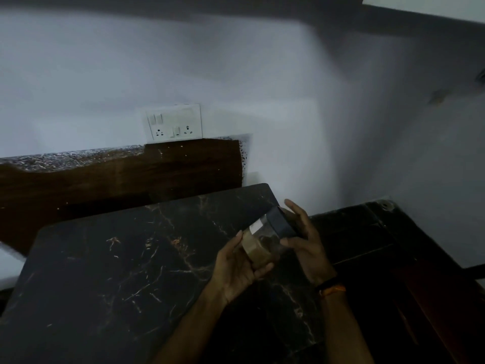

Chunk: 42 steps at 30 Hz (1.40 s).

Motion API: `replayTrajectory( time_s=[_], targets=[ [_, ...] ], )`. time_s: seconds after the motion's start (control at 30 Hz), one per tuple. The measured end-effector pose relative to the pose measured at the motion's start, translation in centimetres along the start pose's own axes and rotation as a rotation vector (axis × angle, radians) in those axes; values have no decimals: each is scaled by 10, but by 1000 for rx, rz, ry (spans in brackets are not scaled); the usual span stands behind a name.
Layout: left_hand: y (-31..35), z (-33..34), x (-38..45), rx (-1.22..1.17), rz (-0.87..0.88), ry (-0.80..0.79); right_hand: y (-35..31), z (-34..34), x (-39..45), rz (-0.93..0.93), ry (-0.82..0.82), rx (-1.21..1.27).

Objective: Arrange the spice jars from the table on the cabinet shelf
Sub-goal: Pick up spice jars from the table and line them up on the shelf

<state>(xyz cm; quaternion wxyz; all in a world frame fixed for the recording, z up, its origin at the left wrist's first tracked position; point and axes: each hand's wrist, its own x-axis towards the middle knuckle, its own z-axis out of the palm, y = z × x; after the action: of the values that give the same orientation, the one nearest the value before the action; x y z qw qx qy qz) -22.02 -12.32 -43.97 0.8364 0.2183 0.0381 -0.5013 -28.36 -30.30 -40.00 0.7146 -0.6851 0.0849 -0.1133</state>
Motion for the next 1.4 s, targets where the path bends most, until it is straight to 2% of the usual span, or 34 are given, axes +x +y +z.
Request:
replayTrajectory(
  time_s=[0.13,0.27,0.5,0.67,0.8,0.9,1.07,1.27,1.4],
  targets=[
    [8,22,6,73,157,-88,-18,5,10,-14,61,178],
    [17,40,14,271,289,-149,-37,9,22,-12,104,195],
    [38,72,25,414,426,-138,-80,4,47,-45,74,31],
    [60,106,28,695,532,-114,-116,-4,71,-145,90,-29],
    [81,143,29,886,615,-50,-145,-7,86,-222,114,32],
    [99,173,32,1023,689,-59,-170,-7,98,-293,166,114],
    [148,237,29,1527,894,-56,-227,-10,128,-450,219,175],
    [233,311,25,2218,1425,-19,-310,-19,166,-651,270,201],
    [274,347,38,2559,1536,94,-359,-21,192,-763,281,189]
  ],
)
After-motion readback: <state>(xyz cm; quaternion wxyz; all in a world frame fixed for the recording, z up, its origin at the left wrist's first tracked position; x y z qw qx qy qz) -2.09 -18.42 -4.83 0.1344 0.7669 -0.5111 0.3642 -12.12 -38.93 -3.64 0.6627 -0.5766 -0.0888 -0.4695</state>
